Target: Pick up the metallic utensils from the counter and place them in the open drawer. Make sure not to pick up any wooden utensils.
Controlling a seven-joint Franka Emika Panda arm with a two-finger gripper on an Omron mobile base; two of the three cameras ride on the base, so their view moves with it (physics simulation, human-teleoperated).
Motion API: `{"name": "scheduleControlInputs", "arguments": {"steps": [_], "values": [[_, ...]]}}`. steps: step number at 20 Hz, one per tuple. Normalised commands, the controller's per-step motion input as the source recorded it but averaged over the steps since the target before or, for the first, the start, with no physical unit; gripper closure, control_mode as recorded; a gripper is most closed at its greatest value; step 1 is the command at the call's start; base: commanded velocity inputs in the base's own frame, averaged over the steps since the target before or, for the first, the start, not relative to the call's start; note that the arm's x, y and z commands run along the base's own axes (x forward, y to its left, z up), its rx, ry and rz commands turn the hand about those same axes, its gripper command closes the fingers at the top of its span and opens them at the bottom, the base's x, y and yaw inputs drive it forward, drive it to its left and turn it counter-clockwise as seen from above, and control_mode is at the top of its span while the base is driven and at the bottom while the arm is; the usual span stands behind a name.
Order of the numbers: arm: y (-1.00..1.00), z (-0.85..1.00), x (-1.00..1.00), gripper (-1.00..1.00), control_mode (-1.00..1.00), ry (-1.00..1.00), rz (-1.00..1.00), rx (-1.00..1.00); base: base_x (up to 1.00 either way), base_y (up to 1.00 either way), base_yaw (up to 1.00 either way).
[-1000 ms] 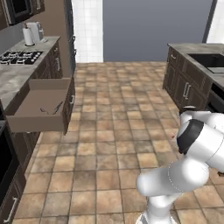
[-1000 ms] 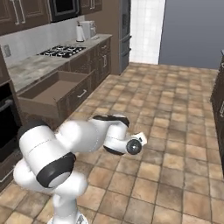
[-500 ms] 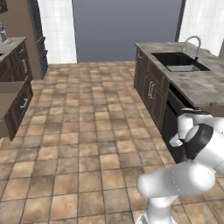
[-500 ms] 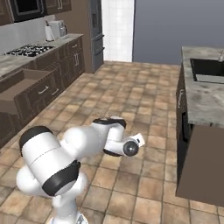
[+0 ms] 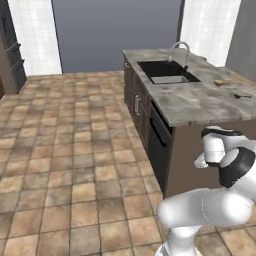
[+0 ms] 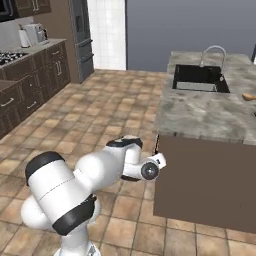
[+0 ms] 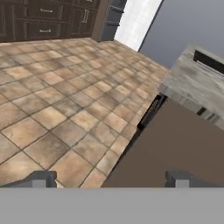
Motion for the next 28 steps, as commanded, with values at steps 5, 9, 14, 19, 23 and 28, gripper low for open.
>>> {"name": "scheduleControlInputs", "arguments": {"steps": [5, 9, 14, 19, 23, 28], "values": [[0.0, 0.0, 0.0, -1.0, 1.0, 0.0, 0.0, 0.0, 0.54, -1.0, -0.09], [0.0, 0.0, 0.0, -1.0, 1.0, 0.0, 0.0, 0.0, 0.66, -1.0, -0.04], [0.0, 0.0, 0.0, -1.0, 1.0, 0.0, 0.0, 0.0, 0.75, -1.0, 0.0], [0.0, 0.0, 0.0, -1.0, 1.0, 0.0, 0.0, 0.0, 0.63, -1.0, 0.01], [0.0, 0.0, 0.0, -1.0, 1.0, 0.0, 0.0, 0.0, -0.18, -1.0, 0.2], [0.0, 0.0, 0.0, -1.0, 1.0, 0.0, 0.0, 0.0, -0.68, -1.0, 0.23]]}}
